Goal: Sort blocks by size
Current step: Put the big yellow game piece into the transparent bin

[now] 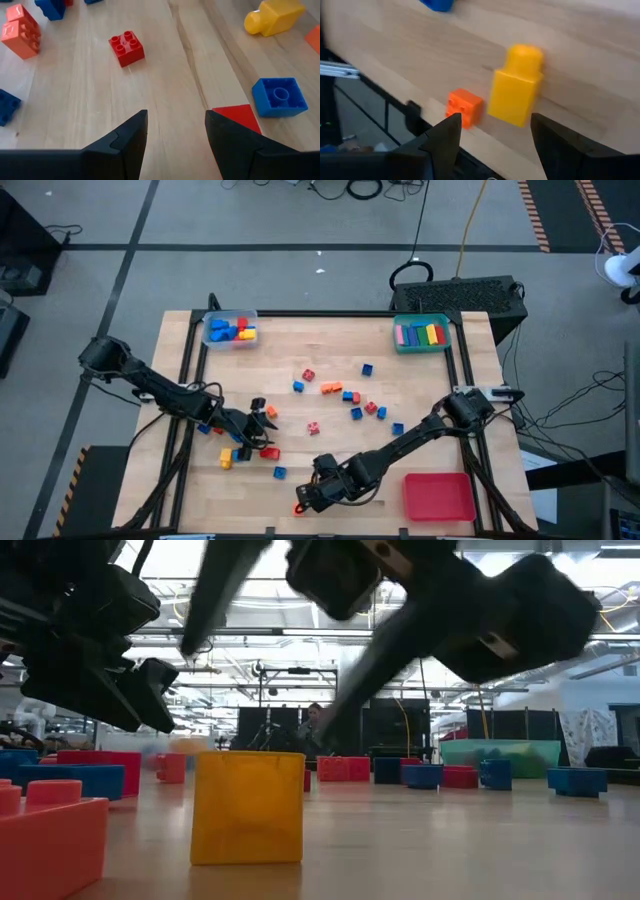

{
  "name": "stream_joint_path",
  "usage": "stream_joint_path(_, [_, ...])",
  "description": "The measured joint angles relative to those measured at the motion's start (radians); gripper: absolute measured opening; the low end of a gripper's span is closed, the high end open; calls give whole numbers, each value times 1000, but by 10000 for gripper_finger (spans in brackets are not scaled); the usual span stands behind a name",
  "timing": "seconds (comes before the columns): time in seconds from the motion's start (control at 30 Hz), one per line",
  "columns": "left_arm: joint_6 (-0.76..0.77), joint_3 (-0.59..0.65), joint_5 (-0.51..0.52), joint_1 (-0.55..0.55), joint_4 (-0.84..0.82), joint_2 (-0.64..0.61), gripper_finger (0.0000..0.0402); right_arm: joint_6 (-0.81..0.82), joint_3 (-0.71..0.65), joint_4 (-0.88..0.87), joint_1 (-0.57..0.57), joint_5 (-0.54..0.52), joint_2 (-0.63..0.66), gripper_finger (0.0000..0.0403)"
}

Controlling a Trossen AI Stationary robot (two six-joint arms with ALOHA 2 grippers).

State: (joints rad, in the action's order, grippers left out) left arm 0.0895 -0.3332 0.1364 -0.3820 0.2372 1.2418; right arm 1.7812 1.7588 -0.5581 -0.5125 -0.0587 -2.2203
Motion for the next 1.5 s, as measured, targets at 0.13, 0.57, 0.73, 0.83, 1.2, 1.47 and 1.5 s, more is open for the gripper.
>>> stream_joint_path(0.13, [1,0,0,0,-5,0,198,38,0,-68,2,13,-9,226])
stream_joint_path(0.57, [9,0,0,0,-17,0,198,33,1,32,9,8,-75,226])
stream_joint_path(0.73, [9,0,0,0,-16,0,198,-4,2,7,24,-24,-75,223])
stream_joint_path(0.83, [10,0,0,0,-15,0,198,-42,2,-25,39,-31,-75,208])
stream_joint_path(1.2, [9,0,4,0,-15,0,198,-168,3,-70,66,-102,-75,124])
stream_joint_path(1.47, [-56,0,59,0,-11,0,198,-411,-2,-54,99,-215,-66,120])
stream_joint_path(1.5, [-78,0,68,0,-8,0,198,-462,-2,-57,106,-245,-65,122])
